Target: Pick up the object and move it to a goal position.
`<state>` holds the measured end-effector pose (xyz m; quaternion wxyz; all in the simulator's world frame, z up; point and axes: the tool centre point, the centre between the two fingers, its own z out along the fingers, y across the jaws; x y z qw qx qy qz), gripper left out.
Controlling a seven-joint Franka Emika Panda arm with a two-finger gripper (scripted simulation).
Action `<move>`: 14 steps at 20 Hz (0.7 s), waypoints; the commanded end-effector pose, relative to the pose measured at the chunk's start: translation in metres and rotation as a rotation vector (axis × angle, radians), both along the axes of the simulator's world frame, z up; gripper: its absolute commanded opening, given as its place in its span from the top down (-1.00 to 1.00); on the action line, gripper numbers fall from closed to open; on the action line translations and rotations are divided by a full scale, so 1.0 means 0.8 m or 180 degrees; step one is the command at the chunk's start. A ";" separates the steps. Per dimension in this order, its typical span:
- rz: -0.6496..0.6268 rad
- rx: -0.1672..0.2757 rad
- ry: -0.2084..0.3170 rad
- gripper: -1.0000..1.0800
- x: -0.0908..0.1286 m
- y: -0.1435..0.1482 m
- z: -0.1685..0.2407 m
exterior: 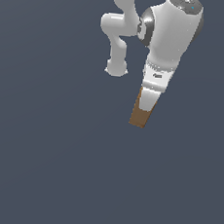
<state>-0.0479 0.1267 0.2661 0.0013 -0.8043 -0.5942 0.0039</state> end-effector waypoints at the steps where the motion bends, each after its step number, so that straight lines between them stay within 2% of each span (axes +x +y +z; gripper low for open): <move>1: -0.0002 0.0004 -0.0026 1.00 -0.001 0.022 0.031; 7: -0.0003 0.0006 -0.0026 1.00 -0.003 0.057 0.073; 14: -0.0004 0.0007 -0.0025 1.00 -0.002 0.073 0.090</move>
